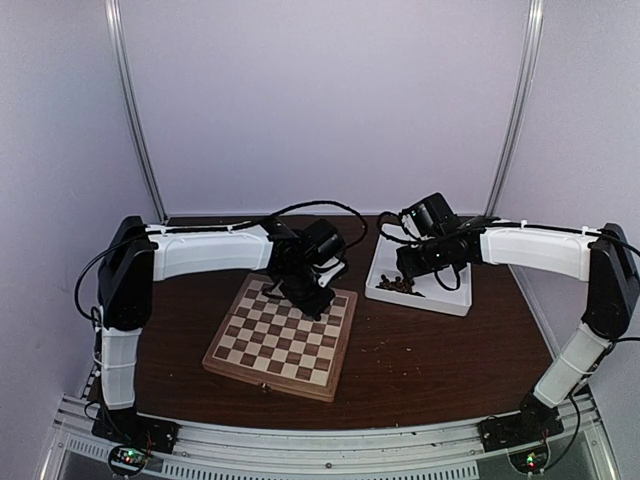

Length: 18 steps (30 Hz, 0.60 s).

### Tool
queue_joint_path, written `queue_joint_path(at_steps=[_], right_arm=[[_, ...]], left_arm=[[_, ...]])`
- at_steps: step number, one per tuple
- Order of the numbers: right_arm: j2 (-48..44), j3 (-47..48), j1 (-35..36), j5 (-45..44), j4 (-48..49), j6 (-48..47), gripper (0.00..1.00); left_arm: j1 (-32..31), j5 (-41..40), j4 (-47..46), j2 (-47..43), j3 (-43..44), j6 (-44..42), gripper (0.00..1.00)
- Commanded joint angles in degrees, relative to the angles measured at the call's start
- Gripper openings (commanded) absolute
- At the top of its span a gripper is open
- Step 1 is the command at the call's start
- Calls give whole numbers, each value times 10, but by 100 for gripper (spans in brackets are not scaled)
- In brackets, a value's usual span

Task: Set up the chess pieces on the board
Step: Pick up the chess piece from the chessboard, then place the chess piece on the chessboard.

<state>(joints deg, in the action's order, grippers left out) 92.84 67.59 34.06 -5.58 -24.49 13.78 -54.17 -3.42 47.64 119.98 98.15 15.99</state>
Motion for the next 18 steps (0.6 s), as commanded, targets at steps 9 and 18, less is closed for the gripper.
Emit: queue_joint_path(at_steps=[9,18], right_arm=[[-7,-5,-6,12,14,8,46],[-7,-2,-6,12,9,3,45]], left_arm=[[11,-138,36,-78,17,2,1],[59,-183,49,-99,20,-9,2]])
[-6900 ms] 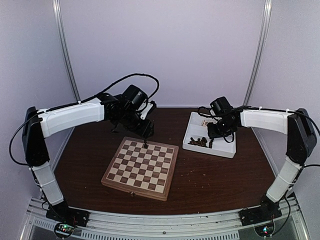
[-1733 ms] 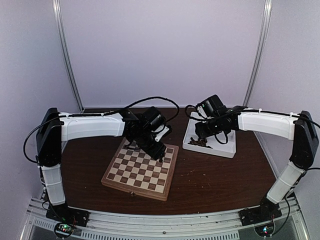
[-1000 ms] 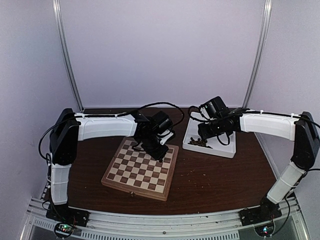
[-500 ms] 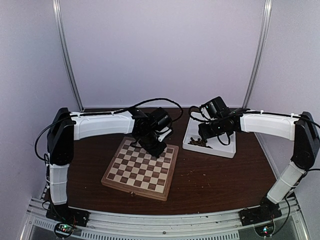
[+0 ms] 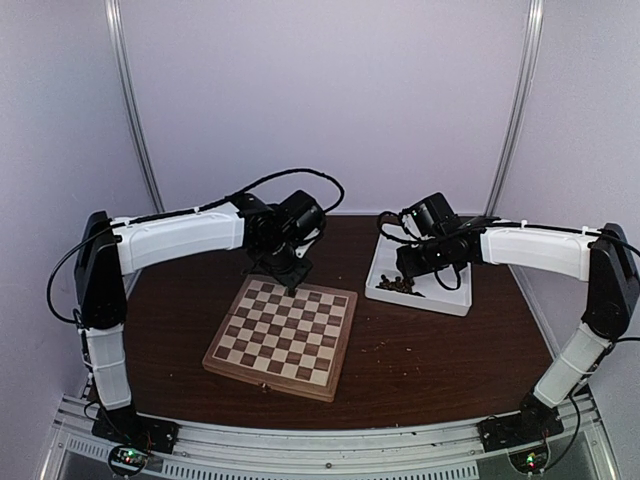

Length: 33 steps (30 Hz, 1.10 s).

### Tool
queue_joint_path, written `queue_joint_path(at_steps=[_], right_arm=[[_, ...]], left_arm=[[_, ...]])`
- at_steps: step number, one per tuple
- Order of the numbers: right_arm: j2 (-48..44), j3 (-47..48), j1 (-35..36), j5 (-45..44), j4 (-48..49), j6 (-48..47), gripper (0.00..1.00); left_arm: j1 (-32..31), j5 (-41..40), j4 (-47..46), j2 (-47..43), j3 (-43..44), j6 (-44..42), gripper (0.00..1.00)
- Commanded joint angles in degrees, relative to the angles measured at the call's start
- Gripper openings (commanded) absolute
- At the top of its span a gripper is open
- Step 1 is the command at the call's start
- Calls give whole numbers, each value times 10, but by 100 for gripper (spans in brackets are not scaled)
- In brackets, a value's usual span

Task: Set up the chess pieces on the board
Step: Place the chess piece on the chessboard.

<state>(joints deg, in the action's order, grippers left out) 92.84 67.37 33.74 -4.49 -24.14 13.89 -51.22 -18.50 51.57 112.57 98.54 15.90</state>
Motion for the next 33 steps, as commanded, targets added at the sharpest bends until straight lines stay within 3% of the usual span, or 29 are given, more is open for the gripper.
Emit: queue_joint_path(at_steps=[1,15,33], right_arm=[[-7,0,-3,1,5,2,45],[-7,7,-3,-6,-2,-4,45],[1,10,-7,-10,-1,-5,45]], left_arm=[[37,-29,10,-27,15,-9,2],[113,48,-20,4,15,-3,3],[125,122,-30,68,19,12,3]])
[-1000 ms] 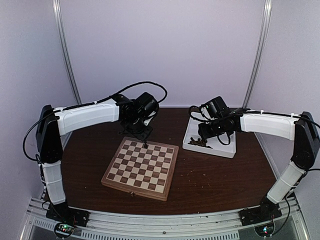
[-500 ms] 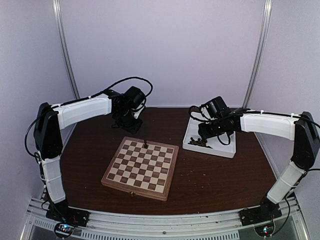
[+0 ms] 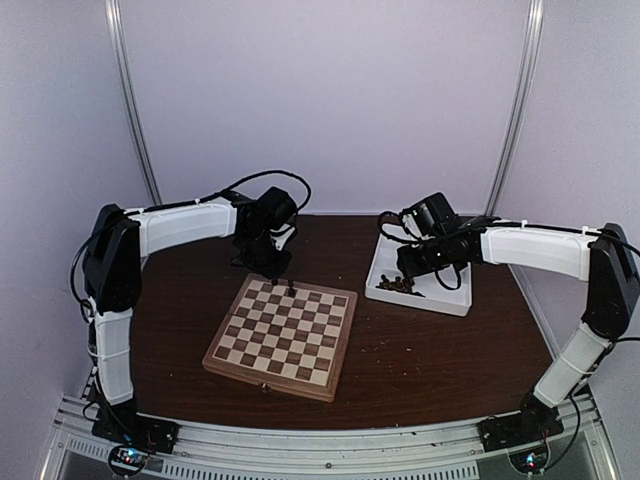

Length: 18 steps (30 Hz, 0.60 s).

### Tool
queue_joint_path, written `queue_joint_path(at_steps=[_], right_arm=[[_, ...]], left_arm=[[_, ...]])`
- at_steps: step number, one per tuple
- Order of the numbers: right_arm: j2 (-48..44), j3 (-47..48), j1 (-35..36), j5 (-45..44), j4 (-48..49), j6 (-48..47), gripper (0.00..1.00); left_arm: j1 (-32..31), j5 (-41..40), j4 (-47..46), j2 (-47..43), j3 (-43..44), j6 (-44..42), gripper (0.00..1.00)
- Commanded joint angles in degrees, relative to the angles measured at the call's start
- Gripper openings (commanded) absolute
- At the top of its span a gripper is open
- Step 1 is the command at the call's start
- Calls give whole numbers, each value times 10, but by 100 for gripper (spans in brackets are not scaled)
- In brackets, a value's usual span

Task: Set up the chess pieces on the board
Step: Place the chess piece on the chessboard.

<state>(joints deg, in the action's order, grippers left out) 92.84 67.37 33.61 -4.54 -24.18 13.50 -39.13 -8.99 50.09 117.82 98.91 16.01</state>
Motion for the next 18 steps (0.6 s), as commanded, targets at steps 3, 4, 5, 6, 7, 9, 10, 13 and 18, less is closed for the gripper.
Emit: queue_joint_path(at_steps=[3,4,5,6,7,9,10,13,18], right_arm=[[2,10,-6,-10,0,-1,45],[2,9,-6,-10,0,-1,45],[2,9,-6,-10,1,-2,45],[2,9,-7,-10,1,-1,45],[2,8,-7,-9,1,-2,45],[2,7,-7,-9,1,-2,45],[3,7,-8,-9,1,-3,45],[1,5,-9,-9,1,-2,45],[2,4,-11,-10,2,-2,45]], left_arm=[[4,31,-19,23,14,15,3],[4,31,-20,25,12,16,3],[4,31,-22,27,12,17,3],[4,31,-24,29,11,17,3],[4,30,-25,30,11,18,4],[4,30,-27,34,11,18,4],[4,30,-27,35,12,18,4],[3,31,-28,39,13,19,4],[4,36,-28,40,12,17,12]])
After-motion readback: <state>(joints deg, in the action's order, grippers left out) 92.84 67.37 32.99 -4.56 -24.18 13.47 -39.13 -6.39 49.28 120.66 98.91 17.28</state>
